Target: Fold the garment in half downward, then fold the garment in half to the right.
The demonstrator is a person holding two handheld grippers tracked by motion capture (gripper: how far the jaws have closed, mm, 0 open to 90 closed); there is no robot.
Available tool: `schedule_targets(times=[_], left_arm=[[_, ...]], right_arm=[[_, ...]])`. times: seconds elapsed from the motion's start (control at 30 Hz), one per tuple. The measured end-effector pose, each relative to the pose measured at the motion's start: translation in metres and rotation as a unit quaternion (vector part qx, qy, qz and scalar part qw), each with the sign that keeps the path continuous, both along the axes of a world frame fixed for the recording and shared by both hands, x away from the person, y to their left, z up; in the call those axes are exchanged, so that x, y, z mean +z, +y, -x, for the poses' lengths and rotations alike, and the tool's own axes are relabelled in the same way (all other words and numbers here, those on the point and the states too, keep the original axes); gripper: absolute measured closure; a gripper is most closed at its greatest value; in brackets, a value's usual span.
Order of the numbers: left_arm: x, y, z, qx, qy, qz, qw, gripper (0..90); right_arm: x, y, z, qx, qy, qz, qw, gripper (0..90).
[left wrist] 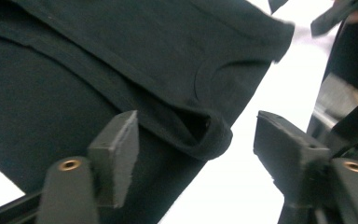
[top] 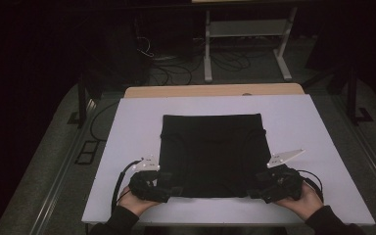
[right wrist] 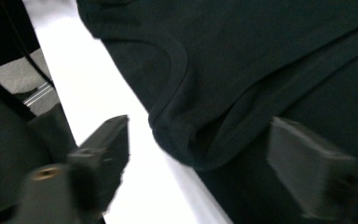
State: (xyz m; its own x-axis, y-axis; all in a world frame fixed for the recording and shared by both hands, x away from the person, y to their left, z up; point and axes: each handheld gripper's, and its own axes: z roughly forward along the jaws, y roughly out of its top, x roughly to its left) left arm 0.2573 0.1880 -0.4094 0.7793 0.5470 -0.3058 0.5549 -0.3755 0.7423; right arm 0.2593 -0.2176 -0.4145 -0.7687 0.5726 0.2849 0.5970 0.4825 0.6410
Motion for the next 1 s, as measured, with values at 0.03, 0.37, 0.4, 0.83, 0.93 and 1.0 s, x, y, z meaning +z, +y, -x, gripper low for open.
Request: schedule_targets(times=[0.03,0.37,0.4,0.83,0.93,1.0], left_arm=[[0.001,0.002,-0.001,0.005,0.003,0.005,1.0,22.8],[-0.006,0.027,-0.005,0.071,0.039,0.002,0.9967,0.6],[-0.006,0.028,-0.005,0.074,0.04,0.003,0.9964,0.4],[-0.011,0.032,-0.005,0.088,0.06,-0.012,0.9943,0.5],[-0.013,0.033,-0.006,0.088,0.067,-0.015,0.9938,0.5],[-0.014,0.032,-0.006,0.091,0.07,-0.018,0.9932,0.5]], right_arm=[[0.001,0.001,-0.001,-0.001,-0.002,0.0,1.0,14.7],[0.008,0.007,-0.008,-0.03,-0.043,0.02,0.9984,0.0],[0.009,0.007,-0.009,-0.031,-0.047,0.021,0.9982,0.0],[0.018,0.013,-0.014,-0.025,-0.063,0.02,0.9975,0.0],[0.021,0.014,-0.017,-0.023,-0.068,0.02,0.9972,0.0],[0.023,0.016,-0.019,-0.023,-0.071,0.019,0.997,0.0]])
